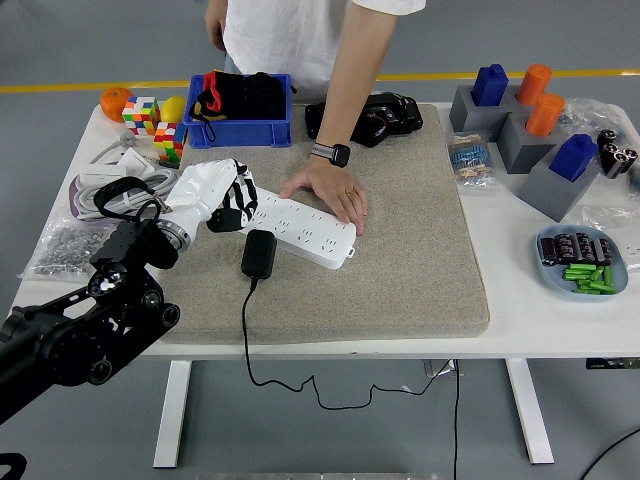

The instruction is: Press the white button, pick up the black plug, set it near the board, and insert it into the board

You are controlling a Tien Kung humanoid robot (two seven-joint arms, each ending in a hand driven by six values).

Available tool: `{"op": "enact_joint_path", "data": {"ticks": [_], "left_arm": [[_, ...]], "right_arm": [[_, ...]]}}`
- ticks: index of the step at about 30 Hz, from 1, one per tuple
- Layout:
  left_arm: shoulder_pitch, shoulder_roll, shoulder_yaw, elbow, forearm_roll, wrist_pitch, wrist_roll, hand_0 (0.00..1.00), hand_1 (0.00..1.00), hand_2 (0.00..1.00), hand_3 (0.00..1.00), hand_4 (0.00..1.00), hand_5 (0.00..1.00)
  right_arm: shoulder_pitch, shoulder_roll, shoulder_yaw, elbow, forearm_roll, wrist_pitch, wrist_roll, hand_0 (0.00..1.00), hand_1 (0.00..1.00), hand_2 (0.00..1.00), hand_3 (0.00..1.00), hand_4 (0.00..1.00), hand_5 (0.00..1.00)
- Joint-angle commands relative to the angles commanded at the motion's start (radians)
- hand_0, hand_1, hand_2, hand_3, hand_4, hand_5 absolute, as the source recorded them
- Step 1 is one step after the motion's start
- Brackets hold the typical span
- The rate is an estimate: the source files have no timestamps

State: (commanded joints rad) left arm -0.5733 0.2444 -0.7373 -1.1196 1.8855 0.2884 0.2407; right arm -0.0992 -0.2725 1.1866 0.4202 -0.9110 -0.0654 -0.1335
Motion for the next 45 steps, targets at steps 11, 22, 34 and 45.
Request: {"op": "enact_joint_path", "data": {"ticks": [11,22,34,45], "left_arm": [[0.065,0.028,-0.048,-0.054,-0.007,-0.014,0.006,0.891,0.948,0.969,0.994,0.998,0.632],[0.145,0.082,-0.007,-0.158,-0.003,-0.035,0.072,0.759,0.825,0.834,0.919,0.998,0.614],[0.157,0.045,0.050,-0.126,0.050,-0.012,0.126,0.578,0.724,0.730,0.863,0.998,0.539],[0.135,0.004,0.061,-0.109,0.059,0.012,0.181,0.479,0.697,0.717,0.857,0.998,0.521]], "right_arm": [[-0.002,-0.001,-0.004,0.000,0.000,0.000,0.000,0.742,0.713,0.688,0.636,0.702,0.392],[-0.003,-0.003,-0.004,0.001,-0.001,0.000,0.000,0.742,0.712,0.688,0.636,0.702,0.392],[-0.008,-0.001,-0.004,0.001,-0.001,0.000,0.000,0.742,0.712,0.688,0.635,0.701,0.391],[-0.008,0.002,0.001,0.000,-0.002,0.000,0.000,0.743,0.712,0.688,0.635,0.701,0.391]]}}
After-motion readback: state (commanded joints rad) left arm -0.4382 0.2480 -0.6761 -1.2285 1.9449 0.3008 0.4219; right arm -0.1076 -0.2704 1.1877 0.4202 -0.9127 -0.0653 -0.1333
